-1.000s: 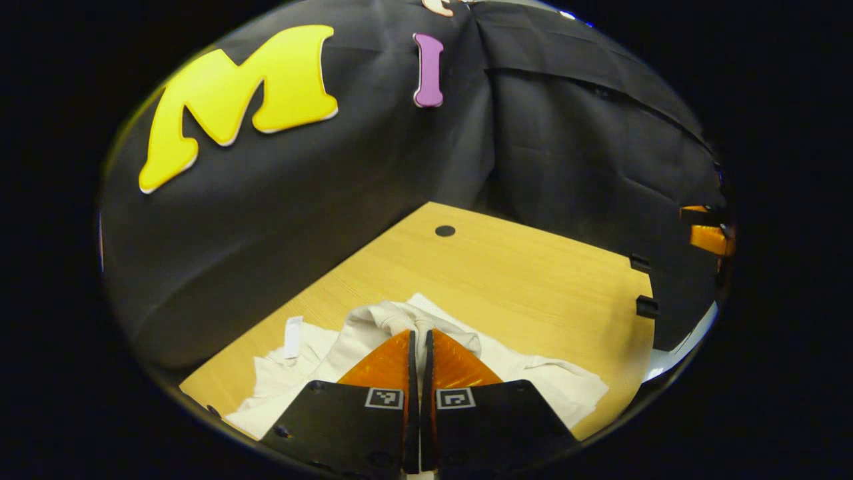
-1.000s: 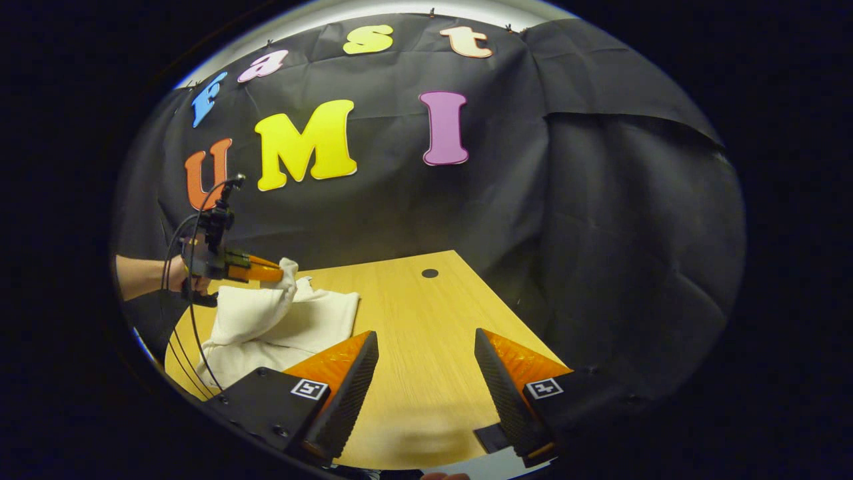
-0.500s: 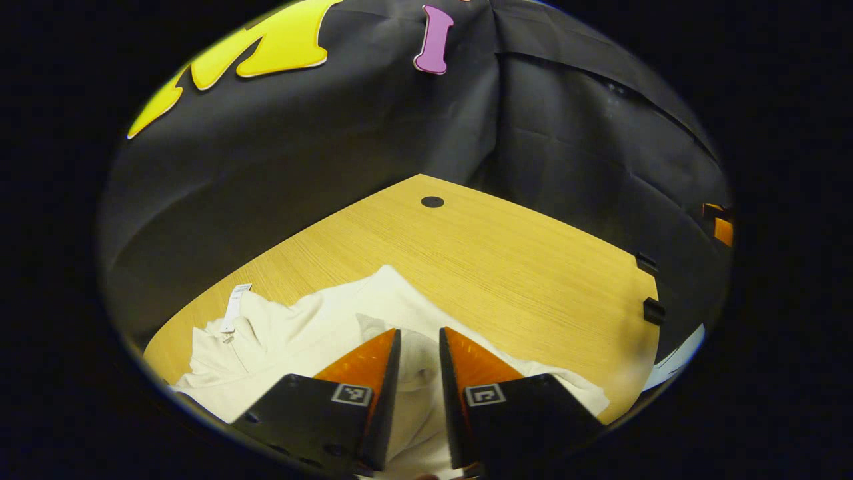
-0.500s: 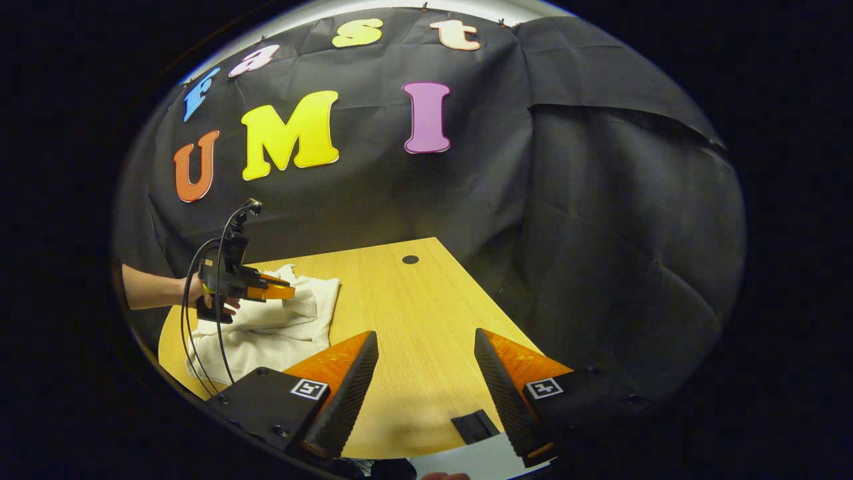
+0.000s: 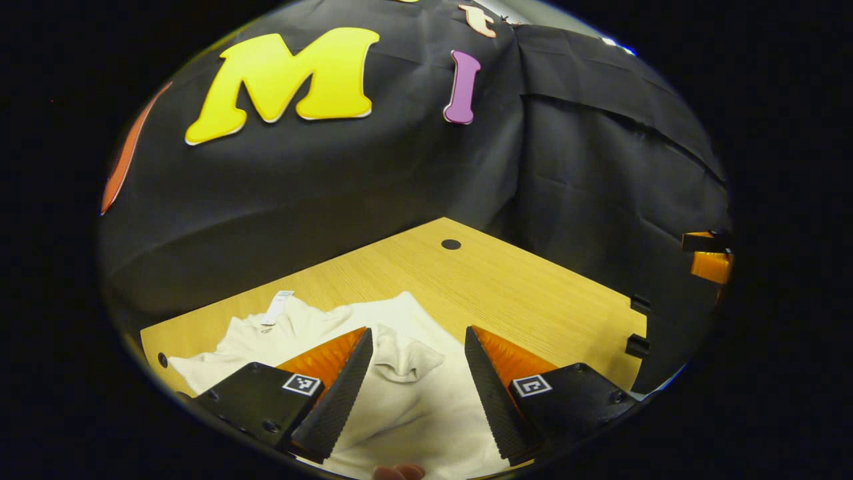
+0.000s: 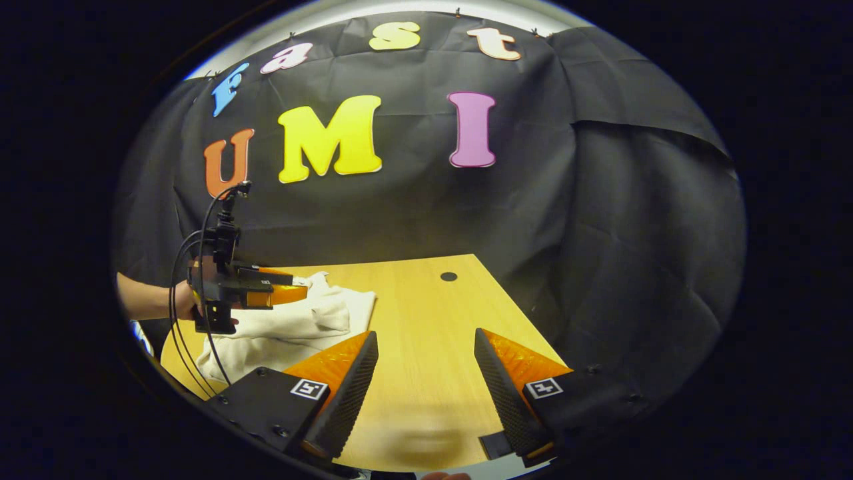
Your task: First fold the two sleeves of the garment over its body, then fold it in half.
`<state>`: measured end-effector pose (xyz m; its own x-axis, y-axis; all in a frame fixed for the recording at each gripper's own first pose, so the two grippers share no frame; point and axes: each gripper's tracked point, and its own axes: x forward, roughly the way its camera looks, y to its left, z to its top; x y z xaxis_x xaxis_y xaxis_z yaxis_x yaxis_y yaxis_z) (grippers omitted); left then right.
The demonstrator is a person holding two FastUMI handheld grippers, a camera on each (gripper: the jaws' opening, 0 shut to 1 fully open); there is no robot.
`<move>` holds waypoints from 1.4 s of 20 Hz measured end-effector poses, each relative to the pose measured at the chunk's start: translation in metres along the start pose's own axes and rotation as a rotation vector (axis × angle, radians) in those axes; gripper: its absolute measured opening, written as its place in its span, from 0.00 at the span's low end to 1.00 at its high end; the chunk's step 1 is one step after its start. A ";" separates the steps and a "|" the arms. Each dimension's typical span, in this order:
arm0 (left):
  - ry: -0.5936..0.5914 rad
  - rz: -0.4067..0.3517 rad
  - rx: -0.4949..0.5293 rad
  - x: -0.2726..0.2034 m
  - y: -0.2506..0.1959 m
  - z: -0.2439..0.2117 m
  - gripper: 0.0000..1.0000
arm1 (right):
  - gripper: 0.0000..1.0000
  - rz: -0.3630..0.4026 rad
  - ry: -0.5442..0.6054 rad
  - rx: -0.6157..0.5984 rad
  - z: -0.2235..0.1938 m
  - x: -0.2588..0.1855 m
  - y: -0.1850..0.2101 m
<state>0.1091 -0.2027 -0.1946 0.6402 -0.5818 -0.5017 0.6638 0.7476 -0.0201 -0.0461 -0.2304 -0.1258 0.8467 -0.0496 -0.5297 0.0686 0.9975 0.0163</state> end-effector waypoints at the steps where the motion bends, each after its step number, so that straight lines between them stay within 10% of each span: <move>1: -0.013 0.029 -0.015 -0.018 0.006 -0.003 0.88 | 0.92 0.026 0.000 -0.008 0.000 0.004 0.010; 12: 0.087 0.339 -0.264 -0.183 0.057 -0.133 0.88 | 0.93 0.246 0.145 -0.110 -0.042 0.042 0.109; 28: 0.354 0.350 -0.624 -0.239 0.068 -0.288 0.89 | 0.95 0.224 0.597 -0.118 -0.214 0.044 0.082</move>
<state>-0.1103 0.0790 -0.3250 0.5411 -0.2220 -0.8111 0.0407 0.9703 -0.2384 -0.1159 -0.1400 -0.3297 0.3925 0.1629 -0.9052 -0.1632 0.9809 0.1057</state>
